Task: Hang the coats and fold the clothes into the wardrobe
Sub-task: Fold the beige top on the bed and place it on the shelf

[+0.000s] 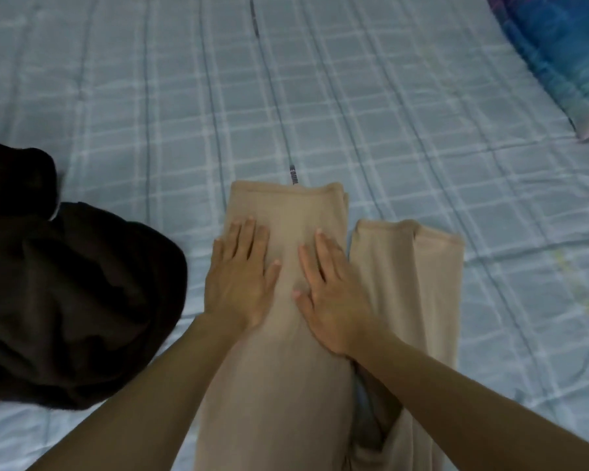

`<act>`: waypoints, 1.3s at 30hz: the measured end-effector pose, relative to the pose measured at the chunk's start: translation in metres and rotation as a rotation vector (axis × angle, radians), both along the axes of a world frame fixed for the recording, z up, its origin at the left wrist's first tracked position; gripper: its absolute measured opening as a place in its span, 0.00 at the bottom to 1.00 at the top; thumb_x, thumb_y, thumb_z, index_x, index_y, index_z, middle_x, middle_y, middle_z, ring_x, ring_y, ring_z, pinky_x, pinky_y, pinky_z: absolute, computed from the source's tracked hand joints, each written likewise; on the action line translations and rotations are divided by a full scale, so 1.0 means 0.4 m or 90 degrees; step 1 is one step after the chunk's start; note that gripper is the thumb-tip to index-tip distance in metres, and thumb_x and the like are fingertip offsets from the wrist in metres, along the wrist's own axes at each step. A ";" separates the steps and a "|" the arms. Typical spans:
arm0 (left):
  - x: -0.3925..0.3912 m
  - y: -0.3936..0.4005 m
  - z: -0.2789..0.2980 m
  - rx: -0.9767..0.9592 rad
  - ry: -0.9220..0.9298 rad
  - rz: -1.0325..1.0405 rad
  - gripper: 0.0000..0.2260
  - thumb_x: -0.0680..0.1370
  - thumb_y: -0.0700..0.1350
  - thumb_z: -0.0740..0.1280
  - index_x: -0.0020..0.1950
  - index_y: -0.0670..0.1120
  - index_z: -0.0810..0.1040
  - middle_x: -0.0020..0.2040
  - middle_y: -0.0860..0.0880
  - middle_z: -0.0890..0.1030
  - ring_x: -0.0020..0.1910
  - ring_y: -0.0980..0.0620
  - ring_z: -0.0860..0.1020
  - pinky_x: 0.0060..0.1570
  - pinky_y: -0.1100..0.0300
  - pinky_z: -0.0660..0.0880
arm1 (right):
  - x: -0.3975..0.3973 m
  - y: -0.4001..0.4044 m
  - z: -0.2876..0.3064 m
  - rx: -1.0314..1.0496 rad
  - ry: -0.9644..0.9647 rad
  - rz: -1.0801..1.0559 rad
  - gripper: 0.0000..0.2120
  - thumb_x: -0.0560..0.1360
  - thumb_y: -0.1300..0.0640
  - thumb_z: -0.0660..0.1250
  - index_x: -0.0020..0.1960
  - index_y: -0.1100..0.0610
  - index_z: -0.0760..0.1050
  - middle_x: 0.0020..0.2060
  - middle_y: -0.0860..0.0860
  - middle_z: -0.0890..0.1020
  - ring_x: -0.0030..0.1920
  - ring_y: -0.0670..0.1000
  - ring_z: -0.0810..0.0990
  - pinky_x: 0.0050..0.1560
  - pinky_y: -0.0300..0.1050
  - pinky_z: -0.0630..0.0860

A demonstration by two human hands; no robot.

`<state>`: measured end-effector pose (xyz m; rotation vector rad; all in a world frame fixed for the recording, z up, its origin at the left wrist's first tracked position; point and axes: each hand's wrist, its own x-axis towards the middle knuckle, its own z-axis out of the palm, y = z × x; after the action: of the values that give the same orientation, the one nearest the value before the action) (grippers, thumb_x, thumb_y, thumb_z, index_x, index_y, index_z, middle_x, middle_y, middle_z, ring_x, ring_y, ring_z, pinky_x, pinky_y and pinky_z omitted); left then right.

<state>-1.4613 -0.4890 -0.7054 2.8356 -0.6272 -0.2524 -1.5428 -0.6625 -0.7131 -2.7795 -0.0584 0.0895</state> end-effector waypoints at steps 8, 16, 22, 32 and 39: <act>0.024 0.012 -0.039 0.022 -0.017 0.027 0.30 0.82 0.61 0.47 0.82 0.50 0.52 0.82 0.49 0.50 0.81 0.51 0.45 0.78 0.41 0.49 | -0.008 -0.013 -0.020 -0.014 0.027 -0.077 0.34 0.82 0.43 0.51 0.81 0.59 0.48 0.81 0.54 0.49 0.81 0.52 0.45 0.79 0.54 0.51; 0.024 0.016 -0.051 0.024 -0.033 0.014 0.31 0.82 0.61 0.49 0.82 0.48 0.53 0.82 0.47 0.52 0.81 0.49 0.48 0.77 0.41 0.50 | 0.000 -0.007 -0.014 -0.028 0.001 -0.082 0.43 0.77 0.33 0.59 0.81 0.59 0.53 0.81 0.56 0.53 0.81 0.53 0.48 0.79 0.53 0.50; 0.026 0.023 -0.057 0.024 -0.050 0.011 0.31 0.81 0.60 0.50 0.81 0.46 0.56 0.82 0.45 0.55 0.81 0.47 0.51 0.77 0.40 0.50 | -0.001 0.003 0.010 -0.066 0.093 -0.070 0.50 0.73 0.25 0.53 0.82 0.55 0.42 0.81 0.54 0.42 0.80 0.51 0.36 0.79 0.52 0.40; 0.028 -0.003 0.018 0.000 0.031 0.009 0.33 0.77 0.60 0.49 0.77 0.44 0.62 0.80 0.41 0.59 0.79 0.42 0.54 0.74 0.37 0.52 | -0.175 -0.135 0.109 0.048 -0.126 -0.334 0.15 0.77 0.57 0.63 0.62 0.59 0.77 0.57 0.57 0.78 0.56 0.59 0.76 0.58 0.52 0.73; -0.081 -0.137 0.094 -0.201 -0.024 -0.073 0.20 0.76 0.54 0.57 0.62 0.46 0.76 0.69 0.44 0.74 0.70 0.41 0.69 0.70 0.43 0.61 | -0.125 -0.253 0.148 0.269 0.020 -0.565 0.15 0.74 0.48 0.73 0.56 0.56 0.78 0.43 0.47 0.81 0.45 0.47 0.79 0.48 0.39 0.75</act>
<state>-1.4937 -0.5436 -0.6679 2.5114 -0.7644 -0.1076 -1.5928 -0.7639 -0.6541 -2.1498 1.0180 -0.0964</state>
